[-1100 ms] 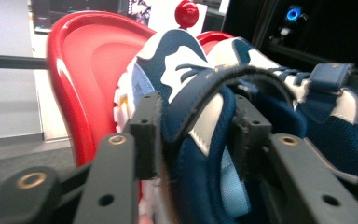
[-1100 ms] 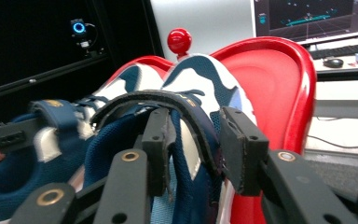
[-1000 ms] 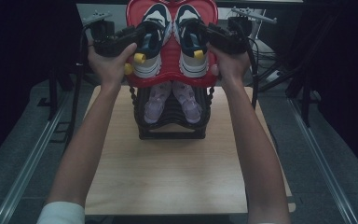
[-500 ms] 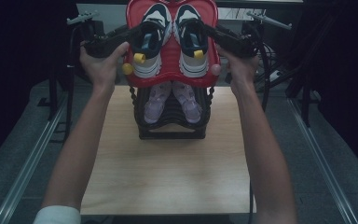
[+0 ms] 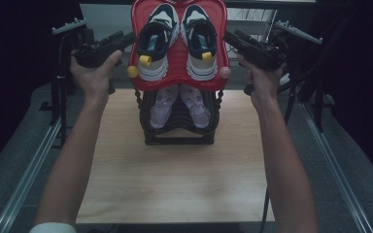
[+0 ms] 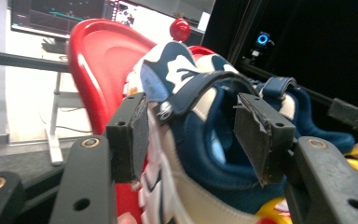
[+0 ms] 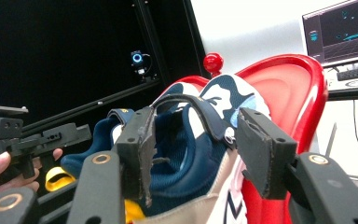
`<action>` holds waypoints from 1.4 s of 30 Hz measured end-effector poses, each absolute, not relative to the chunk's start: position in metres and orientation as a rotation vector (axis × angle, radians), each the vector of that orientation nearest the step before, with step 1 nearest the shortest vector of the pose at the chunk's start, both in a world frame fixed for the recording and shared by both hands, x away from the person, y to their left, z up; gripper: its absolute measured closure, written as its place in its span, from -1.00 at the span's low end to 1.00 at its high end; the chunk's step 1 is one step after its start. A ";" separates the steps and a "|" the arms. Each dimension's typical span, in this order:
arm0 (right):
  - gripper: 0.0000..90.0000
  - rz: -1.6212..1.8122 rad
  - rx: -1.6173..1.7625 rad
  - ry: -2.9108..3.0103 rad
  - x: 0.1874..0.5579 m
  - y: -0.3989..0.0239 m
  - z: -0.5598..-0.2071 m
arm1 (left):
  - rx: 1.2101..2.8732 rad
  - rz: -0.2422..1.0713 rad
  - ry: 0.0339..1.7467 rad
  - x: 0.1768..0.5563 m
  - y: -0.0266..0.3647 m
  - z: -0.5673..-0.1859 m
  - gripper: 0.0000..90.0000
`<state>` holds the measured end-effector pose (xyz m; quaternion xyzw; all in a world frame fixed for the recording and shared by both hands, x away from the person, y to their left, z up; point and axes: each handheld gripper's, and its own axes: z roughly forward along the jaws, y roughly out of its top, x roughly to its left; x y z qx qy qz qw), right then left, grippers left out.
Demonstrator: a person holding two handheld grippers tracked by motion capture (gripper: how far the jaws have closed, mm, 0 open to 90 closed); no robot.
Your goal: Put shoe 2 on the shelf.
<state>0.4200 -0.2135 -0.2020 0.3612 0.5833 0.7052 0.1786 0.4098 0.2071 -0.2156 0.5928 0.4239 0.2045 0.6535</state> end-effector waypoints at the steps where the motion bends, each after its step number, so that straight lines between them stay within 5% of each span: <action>1: 0.08 1.999 1.020 1.648 0.418 -0.216 -0.204 | 1.345 0.460 0.962 0.409 0.209 -0.218 -0.01; 21: 0.13 2.047 1.027 1.615 0.393 -0.258 -0.259 | 1.299 0.413 0.969 0.369 0.255 -0.265 -0.01; 42: 0.13 2.013 1.055 1.662 0.366 -0.273 -0.329 | 1.375 0.368 0.994 0.335 0.259 -0.340 0.01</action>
